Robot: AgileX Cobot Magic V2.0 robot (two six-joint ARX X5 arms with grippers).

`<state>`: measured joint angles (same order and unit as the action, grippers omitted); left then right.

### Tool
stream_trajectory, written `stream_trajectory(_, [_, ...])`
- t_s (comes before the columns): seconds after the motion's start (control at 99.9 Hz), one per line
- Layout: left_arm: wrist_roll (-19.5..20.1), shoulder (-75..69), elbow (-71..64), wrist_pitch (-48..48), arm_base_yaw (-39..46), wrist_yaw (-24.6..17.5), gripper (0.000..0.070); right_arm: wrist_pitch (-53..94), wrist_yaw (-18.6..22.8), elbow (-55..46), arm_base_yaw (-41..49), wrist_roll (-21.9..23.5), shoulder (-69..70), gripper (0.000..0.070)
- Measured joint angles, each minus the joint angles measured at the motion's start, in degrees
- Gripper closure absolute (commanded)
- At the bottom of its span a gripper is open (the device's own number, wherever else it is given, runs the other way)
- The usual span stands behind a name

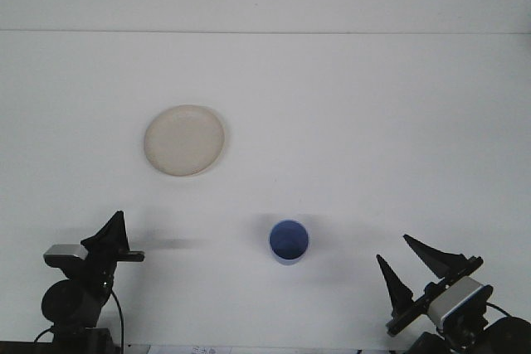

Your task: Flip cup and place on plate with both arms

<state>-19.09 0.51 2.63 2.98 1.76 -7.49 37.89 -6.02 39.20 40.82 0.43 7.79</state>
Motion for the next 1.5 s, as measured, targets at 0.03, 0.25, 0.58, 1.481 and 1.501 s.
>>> stream_trajectory(0.03, [-1.18, 0.50, 0.76, -0.39, 0.00, 0.00, 0.0688, 0.00, 0.00, 0.00, 0.00, 0.00, 0.00, 0.0302])
stream_trajectory(0.25, [-3.93, 10.99, 16.81, -6.80, -0.48, -6.75, 0.0380, 0.07, 0.00, 0.00, 0.00, 0.00, 0.00, 0.0302])
stream_trajectory(0.58, [7.28, 40.63, 47.56, -30.34, -11.76, -18.05, 0.0239, 0.37, 0.00, -0.02, 0.00, -0.13, 0.00, 0.0302])
stream_trajectory(1.481, [11.82, 95.47, 82.60, -50.14, -50.42, -4.20, 0.0236, 1.38, 0.00, -0.02, 0.00, -0.13, 0.00, 0.0302])
stream_trajectory(1.501, [12.02, 95.86, 82.62, -49.96, -50.69, -3.93, 0.0236, 1.51, -0.02, -0.02, 0.00, -0.13, 0.00, 0.0302])
